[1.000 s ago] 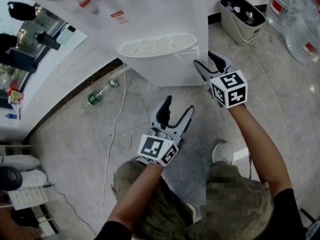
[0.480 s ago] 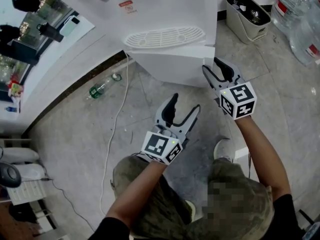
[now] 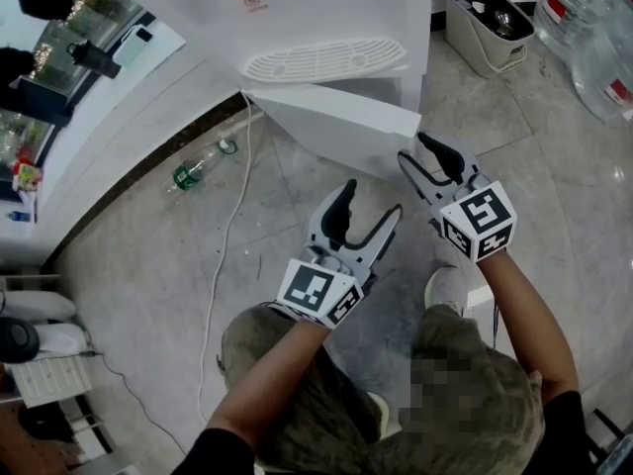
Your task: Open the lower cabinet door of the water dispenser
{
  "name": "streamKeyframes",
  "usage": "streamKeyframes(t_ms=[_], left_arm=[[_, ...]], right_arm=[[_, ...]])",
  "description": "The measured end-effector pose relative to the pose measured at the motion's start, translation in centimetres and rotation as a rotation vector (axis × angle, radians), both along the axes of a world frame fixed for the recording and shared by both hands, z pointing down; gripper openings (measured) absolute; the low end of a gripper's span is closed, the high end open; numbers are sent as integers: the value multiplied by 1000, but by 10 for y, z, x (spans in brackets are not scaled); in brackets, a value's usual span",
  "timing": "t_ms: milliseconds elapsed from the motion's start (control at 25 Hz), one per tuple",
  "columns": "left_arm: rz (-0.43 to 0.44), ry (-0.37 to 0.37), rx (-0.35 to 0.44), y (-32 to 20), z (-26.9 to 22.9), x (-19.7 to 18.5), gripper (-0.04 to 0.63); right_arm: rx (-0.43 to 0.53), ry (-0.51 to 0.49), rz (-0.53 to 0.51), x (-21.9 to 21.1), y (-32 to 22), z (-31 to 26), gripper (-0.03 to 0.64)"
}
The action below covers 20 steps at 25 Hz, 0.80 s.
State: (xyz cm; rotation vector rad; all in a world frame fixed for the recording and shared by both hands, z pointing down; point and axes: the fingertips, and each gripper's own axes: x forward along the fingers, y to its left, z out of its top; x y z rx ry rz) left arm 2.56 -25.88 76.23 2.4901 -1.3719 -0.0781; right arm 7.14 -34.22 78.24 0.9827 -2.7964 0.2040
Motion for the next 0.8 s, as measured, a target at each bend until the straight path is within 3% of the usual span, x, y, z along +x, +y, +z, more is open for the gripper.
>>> streamKeyframes(t_ms=[440,800], left_arm=[[-44,-20,-12,9,-2,-17,301],[-47,18,-23,22,-8,-23,301]], right_arm=[[26,-31,-138,-17,49,0,169],[-7,3,-236,-34,87,4,161]])
